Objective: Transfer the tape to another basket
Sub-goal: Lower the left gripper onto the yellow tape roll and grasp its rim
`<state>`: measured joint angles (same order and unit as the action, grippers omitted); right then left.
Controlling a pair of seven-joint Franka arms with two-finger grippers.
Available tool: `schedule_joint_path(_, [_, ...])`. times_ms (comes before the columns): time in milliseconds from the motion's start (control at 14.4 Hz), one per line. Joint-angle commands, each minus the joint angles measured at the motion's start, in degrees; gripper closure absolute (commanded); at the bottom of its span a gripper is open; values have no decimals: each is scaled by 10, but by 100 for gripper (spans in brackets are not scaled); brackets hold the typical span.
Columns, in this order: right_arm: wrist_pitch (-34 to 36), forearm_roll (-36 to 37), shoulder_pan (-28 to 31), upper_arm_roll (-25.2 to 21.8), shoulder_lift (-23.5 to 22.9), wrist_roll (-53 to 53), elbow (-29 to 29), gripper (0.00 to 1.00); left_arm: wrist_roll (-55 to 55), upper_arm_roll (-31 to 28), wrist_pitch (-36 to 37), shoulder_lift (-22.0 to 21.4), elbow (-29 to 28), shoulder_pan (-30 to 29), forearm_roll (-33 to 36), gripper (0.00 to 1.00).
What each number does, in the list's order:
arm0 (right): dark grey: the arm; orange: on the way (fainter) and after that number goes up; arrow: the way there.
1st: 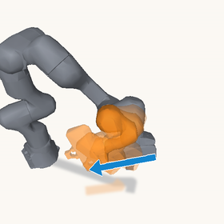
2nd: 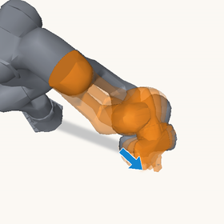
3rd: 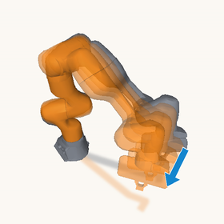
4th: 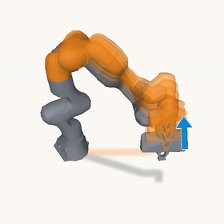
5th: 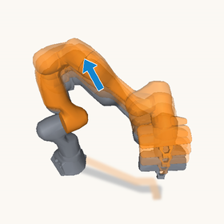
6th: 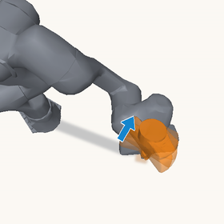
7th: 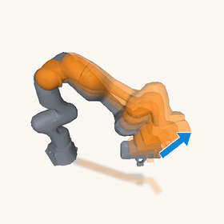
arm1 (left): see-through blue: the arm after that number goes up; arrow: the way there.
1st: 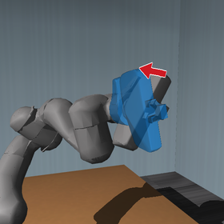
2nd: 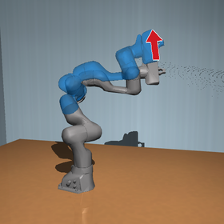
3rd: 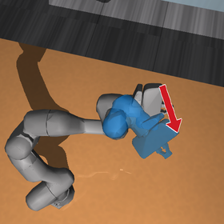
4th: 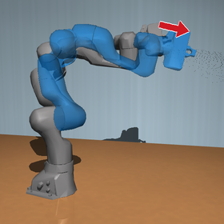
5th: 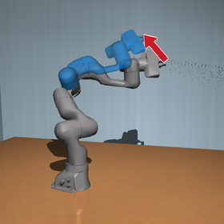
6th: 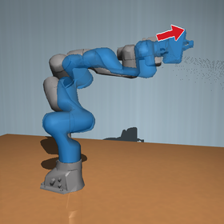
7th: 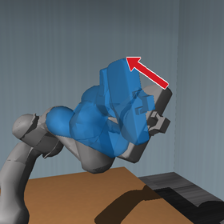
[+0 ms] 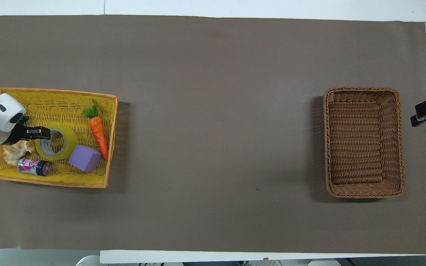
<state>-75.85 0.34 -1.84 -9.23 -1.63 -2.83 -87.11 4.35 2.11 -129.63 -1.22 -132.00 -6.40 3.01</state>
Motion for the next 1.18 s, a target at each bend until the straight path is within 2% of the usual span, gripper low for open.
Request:
schedule_joint_path(0, [-9, -1, 2, 1, 15, -8, -18, 0, 6, -2, -19, 6, -12, -2, 5, 33])
schedule_joint_path(417, [-9, -1, 2, 1, 15, -8, -18, 0, 6, -2, -33, 10, -26, 0, 5, 33])
schedule_joint_path(556, [-9, -1, 2, 1, 15, -8, -18, 0, 5, -1, -47, 28, -28, 2, 5, 33])
schedule_joint_path(833, [-9, -1, 2, 1, 15, -8, -18, 0, 6, -1, -50, 30, -39, 2, 5, 37])
schedule_joint_path(903, [-9, -1, 2, 1, 15, -8, -18, 0, 5, -1, -52, 30, -41, 2, 5, 40])
schedule_joint_path(972, [-9, -1, 2, 1, 15, -8, -18, 0, 5, 0, -48, 31, -41, 2, 5, 57])
schedule_joint_path(1042, [-9, -1, 2, 1, 15, -8, -18, 0, 4, 0, -47, 31, -41, 2, 5, 91])
schedule_joint_path(1111, [-9, -1, 2, 1, 15, -8, -18, 0, 6, -1, -45, 31, -38, 2, 5, 100])
